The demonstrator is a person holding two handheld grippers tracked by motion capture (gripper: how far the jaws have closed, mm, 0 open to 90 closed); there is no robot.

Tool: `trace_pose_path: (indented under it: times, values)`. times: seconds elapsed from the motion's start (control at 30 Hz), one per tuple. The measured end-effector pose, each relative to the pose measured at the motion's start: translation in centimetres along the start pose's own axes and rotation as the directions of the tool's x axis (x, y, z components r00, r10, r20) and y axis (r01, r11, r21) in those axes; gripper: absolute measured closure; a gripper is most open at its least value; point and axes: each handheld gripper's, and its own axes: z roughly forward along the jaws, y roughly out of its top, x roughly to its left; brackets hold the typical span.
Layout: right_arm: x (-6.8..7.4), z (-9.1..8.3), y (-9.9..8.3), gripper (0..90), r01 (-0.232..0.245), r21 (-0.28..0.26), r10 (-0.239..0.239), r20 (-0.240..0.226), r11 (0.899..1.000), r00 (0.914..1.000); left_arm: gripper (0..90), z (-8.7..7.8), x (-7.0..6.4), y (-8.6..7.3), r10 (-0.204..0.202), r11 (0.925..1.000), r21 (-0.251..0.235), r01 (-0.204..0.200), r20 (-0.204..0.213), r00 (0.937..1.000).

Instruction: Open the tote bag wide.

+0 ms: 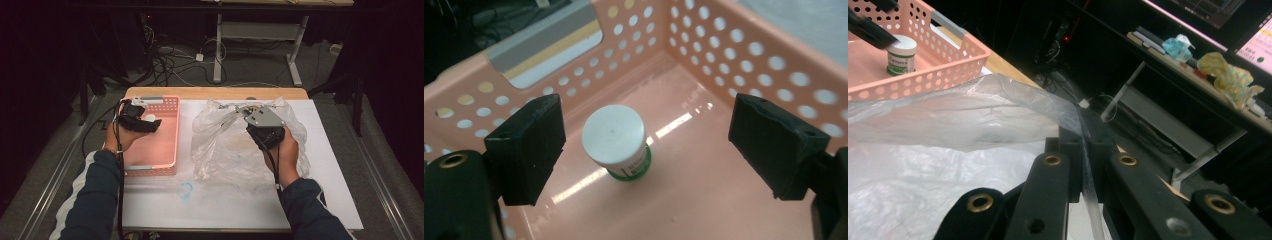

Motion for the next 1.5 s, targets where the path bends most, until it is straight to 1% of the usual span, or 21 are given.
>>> trace_pose_path:
  times: [0.03, 0.1, 0.13, 0.17, 0.23, 0.33, 0.4, 0.43, 0.5, 0.57, 0.67, 0.87, 0.9, 0.97, 1.03, 1.07, 1.1, 1.13, 1.27, 1.37, 1.5]
  values:
    - [0.0, 0.0, 0.0, 90.0, 0.000, 0.000, 0.000, 0.000, 1.000, 1.0000, 14.6, 0.4, 0.1, 0.2, -0.002, 0.9999, 0.015, 0.002, -0.004, 1.0000]
    - [0.1, -0.2, 0.3, 90.0, 0.011, -0.003, -0.011, 0.000, 1.000, 0.9999, 14.6, 1.5, 0.6, 0.7, -0.041, 0.9978, 0.053, 0.040, 0.002, 0.9992]
    - [0.1, -0.2, 0.3, 90.0, 0.013, -0.002, -0.013, 0.000, 1.000, 0.9999, 14.7, 2.3, 0.9, 1.1, -0.062, 0.9941, 0.089, 0.063, -0.015, 0.9980]
    - [0.0, -0.2, 0.3, 90.0, 0.011, 0.001, -0.011, -0.005, 1.000, 0.9999, 14.7, 2.6, 1.2, 1.2, -0.078, 0.9916, 0.102, 0.079, -0.016, 0.9969]
    - [-0.2, -0.4, 0.1, 90.0, 0.009, -0.001, -0.009, -0.002, 1.000, 1.0000, 15.1, 2.8, 1.4, 1.2, -0.089, 0.9893, 0.113, 0.092, -0.026, 0.9957]
    - [-0.5, -0.3, -0.3, 90.0, -0.001, 0.006, 0.001, -0.005, 1.000, 1.0000, 16.8, 3.4, 2.1, 1.2, -0.116, 0.9796, 0.161, 0.121, -0.036, 0.9926]
    - [-0.6, -0.3, -0.5, 90.0, -0.005, 0.007, 0.005, -0.009, 1.000, 1.0000, 18.4, 3.8, 2.4, 0.9, -0.126, 0.9738, 0.189, 0.127, -0.016, 0.9918]
    - [-0.7, -0.3, -0.7, 90.0, -0.006, 0.012, 0.006, -0.013, 1.000, 0.9999, 20.3, 4.3, 2.4, 0.7, -0.130, 0.9677, 0.217, 0.129, -0.009, 0.9914]
    - [-0.8, -0.3, -0.9, 90.0, -0.010, 0.010, 0.010, -0.016, 1.000, 0.9998, 29.0, 4.5, 2.4, 0.7, -0.127, 0.9656, 0.228, 0.124, 0.000, 0.9918]
    - [-0.7, -0.4, -1.0, 90.0, -0.009, 0.008, 0.009, -0.018, 1.000, 0.9998, 46.8, 4.8, 2.3, 0.6, -0.113, 0.9622, 0.250, 0.109, 0.003, 0.9936]
    - [-0.7, -0.4, -1.2, 90.0, -0.004, 0.012, 0.005, -0.022, 1.000, 0.9997, 48.0, 4.9, 2.3, 0.6, -0.091, 0.9649, 0.251, 0.078, 0.040, 0.9950]
    - [-0.6, -0.2, -1.6, 90.0, -0.004, 0.020, 0.004, -0.032, 1.000, 0.9995, 48.3, 4.7, 2.1, 0.6, -0.075, 0.9664, 0.250, 0.061, 0.049, 0.9959]
    - [-0.5, -0.2, -1.6, 90.0, -0.002, 0.022, 0.003, -0.032, 1.000, 0.9995, 48.3, 4.6, 2.0, 0.7, -0.058, 0.9655, 0.257, 0.044, 0.048, 0.9971]
    - [-0.5, -0.2, -1.5, 90.0, 0.003, 0.021, -0.003, -0.032, 1.000, 0.9995, 48.4, 4.3, 1.8, 0.8, -0.056, 0.9678, 0.249, 0.039, 0.061, 0.9966]
    - [-0.5, -0.3, -1.5, 90.0, 0.005, 0.023, -0.005, -0.028, 1.000, 0.9996, 48.4, 3.6, 1.5, 0.9, -0.040, 0.9745, 0.223, 0.024, 0.069, 0.9968]
    - [-0.5, -0.3, -1.5, 90.0, 0.005, 0.027, -0.004, -0.028, 1.000, 0.9996, 48.4, 2.9, 1.3, 1.1, -0.028, 0.9806, 0.196, 0.011, 0.082, 0.9963]
    - [-0.4, -0.3, -1.5, 90.0, 0.004, 0.029, -0.003, -0.028, 1.000, 0.9996, 48.4, 2.9, 1.3, 1.1, -0.028, 0.9806, 0.196, 0.011, 0.082, 0.9963]
    - [-0.4, -0.3, -1.5, 90.0, 0.004, 0.029, -0.003, -0.028, 1.000, 0.9996, 48.4, 2.4, 1.1, 1.1, -0.021, 0.9836, 0.180, 0.004, 0.088, 0.9959]
    - [-0.2, -0.3, -1.6, 90.0, 0.008, 0.033, -0.008, -0.029, 0.999, 0.9995, 48.5, 0.5, -0.3, 1.1, 0.040, 0.9922, 0.113, -0.053, 0.114, 0.9927]
    - [0.0, -0.3, -1.7, 90.0, 0.014, 0.039, -0.012, -0.033, 0.999, 0.9994, 48.5, -0.9, -1.3, 0.9, 0.077, 0.9941, 0.068, -0.085, 0.121, 0.9897]
    - [0.1, -0.2, -2.0, 90.0, 0.016, 0.051, -0.014, -0.036, 0.999, 0.9992, 48.5, -3.0, -2.2, 0.5, 0.087, 0.9961, -0.024, -0.085, 0.152, 0.9846]
